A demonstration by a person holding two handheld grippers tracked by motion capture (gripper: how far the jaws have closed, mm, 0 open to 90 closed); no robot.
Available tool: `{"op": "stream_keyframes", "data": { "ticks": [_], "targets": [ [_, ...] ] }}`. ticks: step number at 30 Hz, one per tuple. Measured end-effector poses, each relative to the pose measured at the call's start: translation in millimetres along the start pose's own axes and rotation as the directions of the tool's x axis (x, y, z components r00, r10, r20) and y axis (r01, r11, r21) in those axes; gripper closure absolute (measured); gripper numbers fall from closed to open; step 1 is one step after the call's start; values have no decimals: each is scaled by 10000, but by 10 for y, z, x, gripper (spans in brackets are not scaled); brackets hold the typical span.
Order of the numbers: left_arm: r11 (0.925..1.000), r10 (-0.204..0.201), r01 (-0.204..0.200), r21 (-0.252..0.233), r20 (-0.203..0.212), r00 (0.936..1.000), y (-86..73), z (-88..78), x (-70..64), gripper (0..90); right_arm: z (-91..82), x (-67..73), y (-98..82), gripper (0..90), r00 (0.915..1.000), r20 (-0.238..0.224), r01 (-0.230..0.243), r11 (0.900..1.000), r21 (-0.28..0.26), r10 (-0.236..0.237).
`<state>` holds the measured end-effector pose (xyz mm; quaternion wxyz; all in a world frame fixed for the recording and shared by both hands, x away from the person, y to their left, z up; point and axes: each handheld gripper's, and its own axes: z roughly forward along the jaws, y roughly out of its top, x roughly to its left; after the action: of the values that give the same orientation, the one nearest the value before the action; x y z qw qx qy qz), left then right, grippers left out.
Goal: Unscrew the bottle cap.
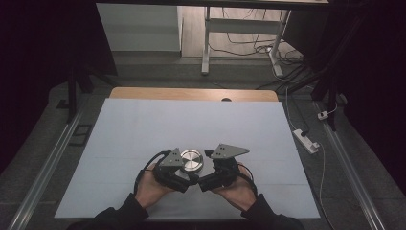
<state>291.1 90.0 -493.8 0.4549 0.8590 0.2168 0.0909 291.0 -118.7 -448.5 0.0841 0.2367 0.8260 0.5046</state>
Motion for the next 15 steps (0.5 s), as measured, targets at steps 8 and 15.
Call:
{"op": "stream_keyframes", "data": {
  "ticks": [8, 15],
  "targets": [
    [10000, -43, 42, 15, 42, 10000, 6, 17, -13, 156, 154, 5, 15, 90, 9998, -26, 190, 9993, -334, -191],
    [9999, 106, -105, -44, 304, 9995, 6, 7, 0, 156, 172, 41, 20, 178, 9977, -88, 669, 9959, -610, -675]
  ]
}}
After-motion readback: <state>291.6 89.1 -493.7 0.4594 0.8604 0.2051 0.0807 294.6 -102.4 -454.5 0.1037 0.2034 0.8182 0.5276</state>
